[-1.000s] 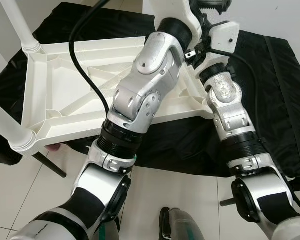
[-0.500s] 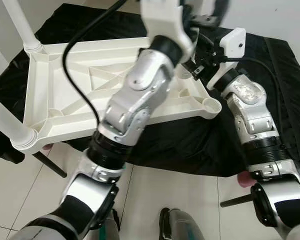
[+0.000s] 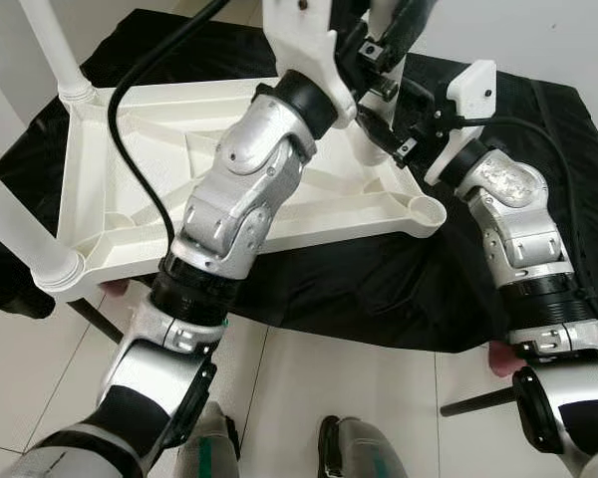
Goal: Building children table
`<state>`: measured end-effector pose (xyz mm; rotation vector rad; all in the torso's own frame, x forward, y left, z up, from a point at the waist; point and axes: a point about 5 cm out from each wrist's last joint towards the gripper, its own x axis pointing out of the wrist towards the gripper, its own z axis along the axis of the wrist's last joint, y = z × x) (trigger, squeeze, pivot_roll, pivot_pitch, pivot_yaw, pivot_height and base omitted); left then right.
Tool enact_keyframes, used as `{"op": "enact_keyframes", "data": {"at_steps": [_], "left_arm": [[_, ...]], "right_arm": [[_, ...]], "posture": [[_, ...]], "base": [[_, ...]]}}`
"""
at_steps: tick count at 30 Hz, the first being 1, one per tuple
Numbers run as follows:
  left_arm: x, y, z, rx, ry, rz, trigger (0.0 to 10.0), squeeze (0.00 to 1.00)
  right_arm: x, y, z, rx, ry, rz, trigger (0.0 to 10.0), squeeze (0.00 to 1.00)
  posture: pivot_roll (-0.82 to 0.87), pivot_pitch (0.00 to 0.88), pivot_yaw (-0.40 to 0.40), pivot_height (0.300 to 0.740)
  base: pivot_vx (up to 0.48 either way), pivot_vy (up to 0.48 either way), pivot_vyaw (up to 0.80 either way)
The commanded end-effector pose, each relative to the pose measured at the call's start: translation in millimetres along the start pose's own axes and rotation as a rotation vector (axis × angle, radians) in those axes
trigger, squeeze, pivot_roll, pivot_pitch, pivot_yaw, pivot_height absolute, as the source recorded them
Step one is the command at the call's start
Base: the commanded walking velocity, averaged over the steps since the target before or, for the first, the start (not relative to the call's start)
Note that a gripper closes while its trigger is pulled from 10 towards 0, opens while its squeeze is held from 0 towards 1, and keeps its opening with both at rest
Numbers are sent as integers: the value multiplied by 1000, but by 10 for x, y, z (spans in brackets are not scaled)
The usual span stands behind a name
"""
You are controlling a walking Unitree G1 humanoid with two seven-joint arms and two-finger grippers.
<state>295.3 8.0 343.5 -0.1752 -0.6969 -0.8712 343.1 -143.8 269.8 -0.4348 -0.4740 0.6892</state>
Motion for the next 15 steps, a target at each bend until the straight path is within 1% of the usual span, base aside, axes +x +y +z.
{"op": "enact_keyframes", "data": {"at_steps": [1, 5, 6, 8, 9, 11, 12, 13, 14, 15], "left_arm": [[105, -151, 46, 0, -39, -84, 0, 0], [127, -131, 39, 8, -44, -81, 0, 0], [138, -116, 28, 16, -41, -77, 0, 0], [138, -116, 28, 16, -41, -77, 0, 0], [149, -94, 12, 26, -34, -71, 0, 0], [149, -94, 12, 26, -34, -71, 0, 0], [161, -67, -11, 40, -23, -60, 10000, 0], [192, -6, -56, 59, -1, -17, 10000, 0], [223, 60, -98, 73, 15, 32, 10000, 0], [223, 60, -98, 73, 15, 32, 10000, 0]], "right_arm": [[19, 63, 13, 10, -7, 33, 10000, 0], [20, 78, 2, 22, -6, 32, 10000, 0], [20, 81, -3, 28, -7, 29, 10000, 102], [20, 81, -3, 28, -7, 29, 10000, 102], [20, 77, -6, 30, -7, 23, 10000, 984], [20, 77, -6, 30, -7, 23, 10000, 984], [19, 71, -11, 40, -8, 15, 10000, 1000], [22, 49, -4, 34, -16, -20, 10000, 1000], [28, 18, 6, 25, -28, -81, 10000, 1000], [28, 18, 6, 25, -28, -81, 10000, 1000]], "posture": [[-26, 55, -39, 740], [-26, 56, -39, 740], [-26, 57, -40, 740], [-26, 57, -40, 740], [-26, 58, -39, 740], [-26, 58, -39, 740], [-25, 61, -39, 740], [-25, 65, -39, 740], [-25, 67, -37, 740], [-25, 67, -37, 740]], "base": [[0, 0, 0], [0, 0, 0], [0, 0, 0], [0, 0, 0], [0, 0, 0], [0, 0, 0], [0, 0, 0], [0, 0, 0], [0, 0, 0], [0, 0, 0]]}}
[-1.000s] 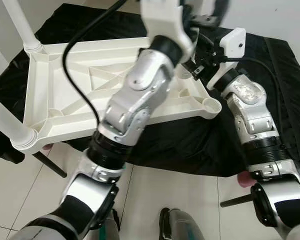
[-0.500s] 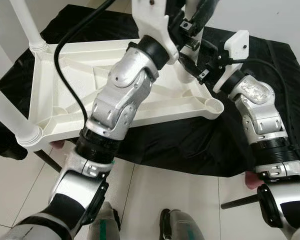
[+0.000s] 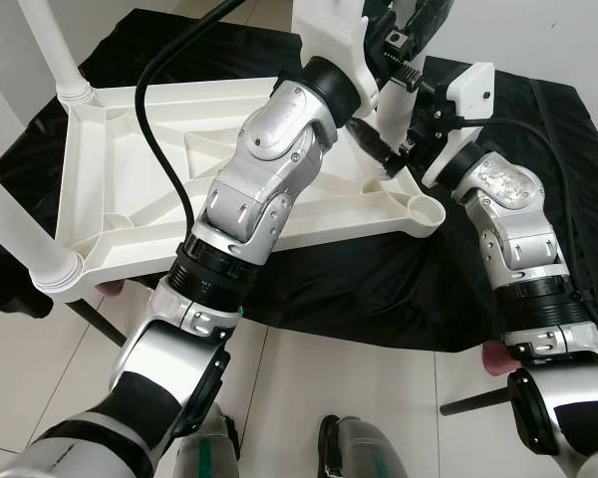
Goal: Building children table
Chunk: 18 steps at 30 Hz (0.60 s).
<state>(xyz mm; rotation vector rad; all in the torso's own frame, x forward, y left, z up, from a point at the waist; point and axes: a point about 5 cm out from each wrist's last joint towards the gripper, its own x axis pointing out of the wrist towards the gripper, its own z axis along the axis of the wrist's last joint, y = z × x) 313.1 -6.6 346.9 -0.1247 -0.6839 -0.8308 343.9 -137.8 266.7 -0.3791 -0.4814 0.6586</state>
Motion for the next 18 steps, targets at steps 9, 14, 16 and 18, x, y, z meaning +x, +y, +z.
{"op": "enact_keyframes", "data": {"at_steps": [9, 14, 16, 18], "left_arm": [[169, 330, -148, 1, -5, 242, 10000, 0], [144, 446, -219, -8, 6, 321, 10000, 0], [24, 461, -339, -28, 12, 390, 10000, 0], [24, 461, -339, -28, 12, 390, 10000, 0]], "right_arm": [[0, -129, 2, -42, -11, -438, 10000, 0], [-2, -63, -20, -19, -9, -541, 10000, 0], [16, 120, -127, 0, 36, -616, 10000, 0], [16, 120, -127, 0, 36, -616, 10000, 0]], "posture": [[-22, 74, -35, 740], [-20, 73, -34, 740], [-22, 71, -32, 740], [-22, 71, -32, 740]], "base": [[0, 0, 0], [0, 0, 0], [0, 0, 0], [0, 0, 0]]}}
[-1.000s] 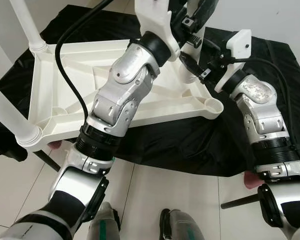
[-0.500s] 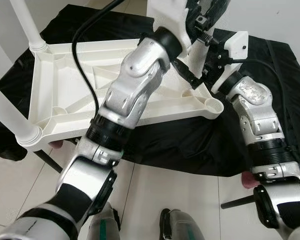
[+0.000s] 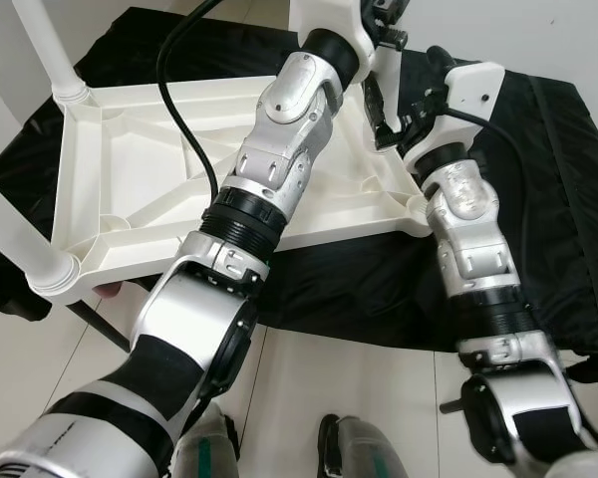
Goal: Building children table
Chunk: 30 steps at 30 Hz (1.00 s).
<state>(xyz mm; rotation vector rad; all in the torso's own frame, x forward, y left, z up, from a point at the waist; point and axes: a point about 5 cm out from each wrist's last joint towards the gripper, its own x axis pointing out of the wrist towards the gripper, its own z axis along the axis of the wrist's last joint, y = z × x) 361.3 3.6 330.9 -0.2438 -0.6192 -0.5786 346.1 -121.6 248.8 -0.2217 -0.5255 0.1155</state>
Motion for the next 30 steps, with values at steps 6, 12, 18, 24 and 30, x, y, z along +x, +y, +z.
{"op": "enact_keyframes", "data": {"at_steps": [6, 12, 18, 24, 30], "left_arm": [[-207, -6, -23, -12, -45, 124, 10000, 0], [-280, 68, -79, -20, -97, 119, 10000, 0], [-319, 111, -190, -35, -92, 115, 10000, 0], [-368, 208, -371, -77, -33, 121, 10000, 0], [-339, 320, -404, -95, -5, 146, 10000, 0]], "right_arm": [[-85, 91, -148, -33, 63, -114, 10000, 0], [-30, 278, -331, -124, 156, -227, 10000, 0], [11, 277, -353, -169, 159, -239, 10000, 0], [57, 286, -376, -171, 147, -241, 10000, 0], [52, 368, -351, -118, 97, -155, 10000, 0]], "posture": [[-5, 71, -32, 740], [3, 65, -35, 740], [4, 65, -36, 740], [3, 66, -35, 740], [5, 68, -36, 740]], "base": [[0, 0, 0], [0, 0, 0], [0, 0, 0], [0, 0, 0], [0, 0, 0]]}}
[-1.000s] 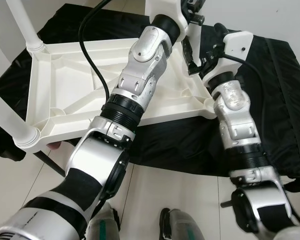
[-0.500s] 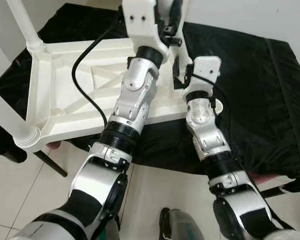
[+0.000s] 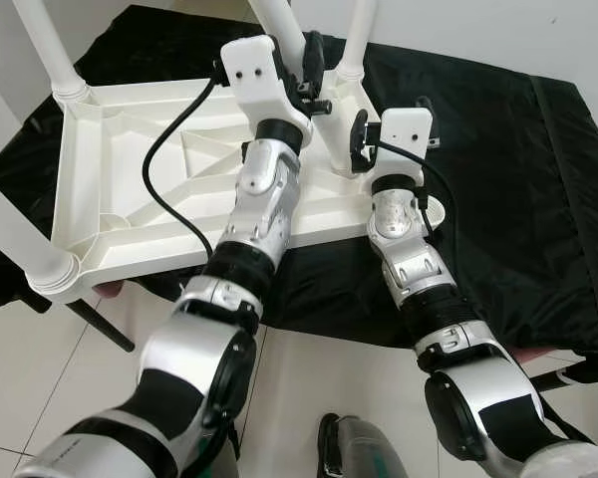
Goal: Building children table
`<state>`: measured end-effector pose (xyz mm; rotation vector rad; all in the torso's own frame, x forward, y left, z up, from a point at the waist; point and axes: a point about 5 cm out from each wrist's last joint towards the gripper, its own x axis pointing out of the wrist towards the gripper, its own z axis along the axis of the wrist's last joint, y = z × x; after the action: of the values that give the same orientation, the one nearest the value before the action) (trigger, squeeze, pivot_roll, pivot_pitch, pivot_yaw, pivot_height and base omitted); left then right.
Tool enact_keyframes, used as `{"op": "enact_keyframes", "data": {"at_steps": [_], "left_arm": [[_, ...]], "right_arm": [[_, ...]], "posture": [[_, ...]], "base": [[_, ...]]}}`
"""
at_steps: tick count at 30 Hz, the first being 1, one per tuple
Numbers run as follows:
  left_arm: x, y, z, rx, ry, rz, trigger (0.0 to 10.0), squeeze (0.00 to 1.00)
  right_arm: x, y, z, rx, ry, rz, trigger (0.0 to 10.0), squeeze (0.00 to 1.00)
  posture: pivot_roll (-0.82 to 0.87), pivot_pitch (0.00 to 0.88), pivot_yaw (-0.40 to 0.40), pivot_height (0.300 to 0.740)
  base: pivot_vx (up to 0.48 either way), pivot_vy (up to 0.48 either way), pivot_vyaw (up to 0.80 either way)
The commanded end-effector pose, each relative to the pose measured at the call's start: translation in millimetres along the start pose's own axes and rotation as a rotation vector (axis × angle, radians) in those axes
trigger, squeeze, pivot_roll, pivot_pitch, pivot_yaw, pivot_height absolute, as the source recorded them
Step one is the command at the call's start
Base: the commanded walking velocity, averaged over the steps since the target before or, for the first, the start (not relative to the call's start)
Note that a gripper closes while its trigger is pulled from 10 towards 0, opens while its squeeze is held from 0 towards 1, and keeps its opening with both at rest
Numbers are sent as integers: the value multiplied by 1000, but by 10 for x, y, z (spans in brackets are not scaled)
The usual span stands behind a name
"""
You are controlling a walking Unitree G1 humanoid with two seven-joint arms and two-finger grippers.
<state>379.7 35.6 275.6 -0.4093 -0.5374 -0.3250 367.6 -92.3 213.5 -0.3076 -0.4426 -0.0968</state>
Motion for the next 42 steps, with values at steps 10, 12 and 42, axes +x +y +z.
{"op": "enact_keyframes", "data": {"at_steps": [10, 12, 42], "left_arm": [[52, 221, 104, 12, -42, -115, 10000, 0], [82, 234, 156, 9, -59, -117, 10000, 0], [-47, 327, -20, -42, -41, -85, 10000, 0]], "right_arm": [[-29, -59, -31, 64, -1, 65, 10000, 0], [-23, -59, -42, 69, 1, 73, 10000, 0], [57, 153, 108, 163, -69, 356, 10000, 0]], "posture": [[-6, 68, -24, 740], [-6, 68, -24, 740], [-2, 61, -34, 740]], "base": [[0, 0, 0], [0, 0, 0], [0, 0, 0]]}}
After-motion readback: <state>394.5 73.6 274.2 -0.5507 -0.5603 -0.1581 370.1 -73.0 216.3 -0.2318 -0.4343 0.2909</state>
